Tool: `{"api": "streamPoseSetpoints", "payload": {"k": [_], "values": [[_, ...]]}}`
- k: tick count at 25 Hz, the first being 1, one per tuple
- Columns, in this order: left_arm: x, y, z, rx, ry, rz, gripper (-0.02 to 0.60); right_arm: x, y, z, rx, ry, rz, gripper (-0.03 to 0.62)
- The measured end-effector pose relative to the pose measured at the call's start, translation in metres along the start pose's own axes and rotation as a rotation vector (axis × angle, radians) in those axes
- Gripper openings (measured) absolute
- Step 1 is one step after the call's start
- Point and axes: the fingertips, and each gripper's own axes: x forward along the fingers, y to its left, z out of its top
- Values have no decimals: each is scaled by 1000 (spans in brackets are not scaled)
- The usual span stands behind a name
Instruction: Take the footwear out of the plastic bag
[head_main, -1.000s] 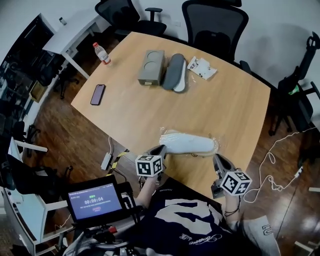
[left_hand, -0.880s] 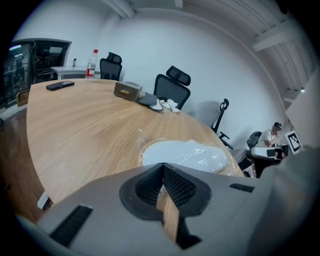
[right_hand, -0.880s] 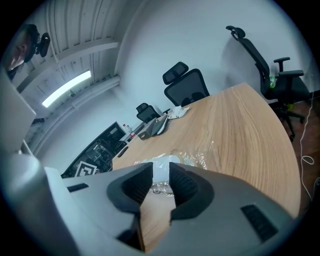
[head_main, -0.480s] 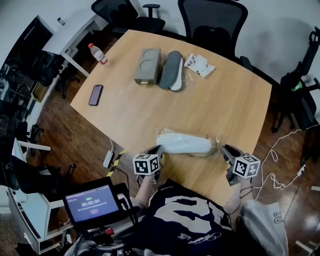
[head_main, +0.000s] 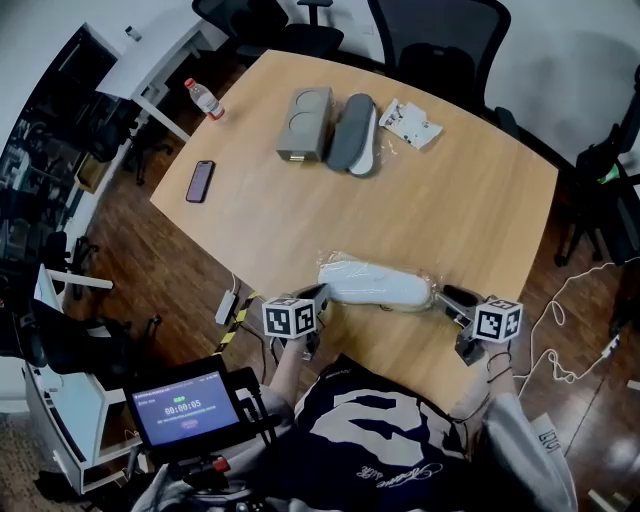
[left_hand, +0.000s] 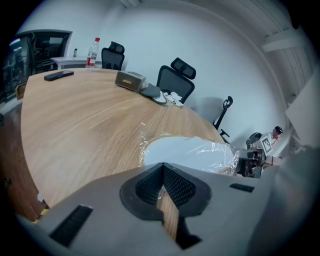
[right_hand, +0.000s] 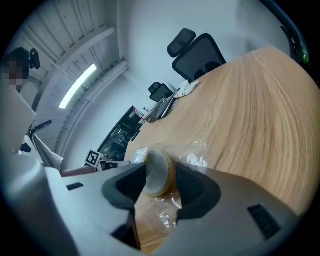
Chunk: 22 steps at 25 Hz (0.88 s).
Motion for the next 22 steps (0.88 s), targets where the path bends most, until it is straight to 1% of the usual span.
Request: {"api": "streamPoseSetpoints", "payload": {"k": [2,5,9,12,15,17,20,22], "values": [[1,1,2,-10,23,-32,5,4,7,-3,12,23,36,183],[1,4,5,1,51,-67,5,8,16,-10,28,63,76,201],[6,7,10,17,78,-103,5,6,14,-16,48,90,83,237],[7,8,16,30,94,-152,5,6,17,-24,60,124,90,265],[9,12,19,61,135,-192,5,11,27,-32,90,158,124,280],[10,15,18,62,166,-216,5,16,33,-34,113,169,143,288],[10,15,19,66,193,-238,5,25,38,-35,127,181,142,289],[10,14,20,72,197,-242,5,29,37,-37,134,193,121,291]]}}
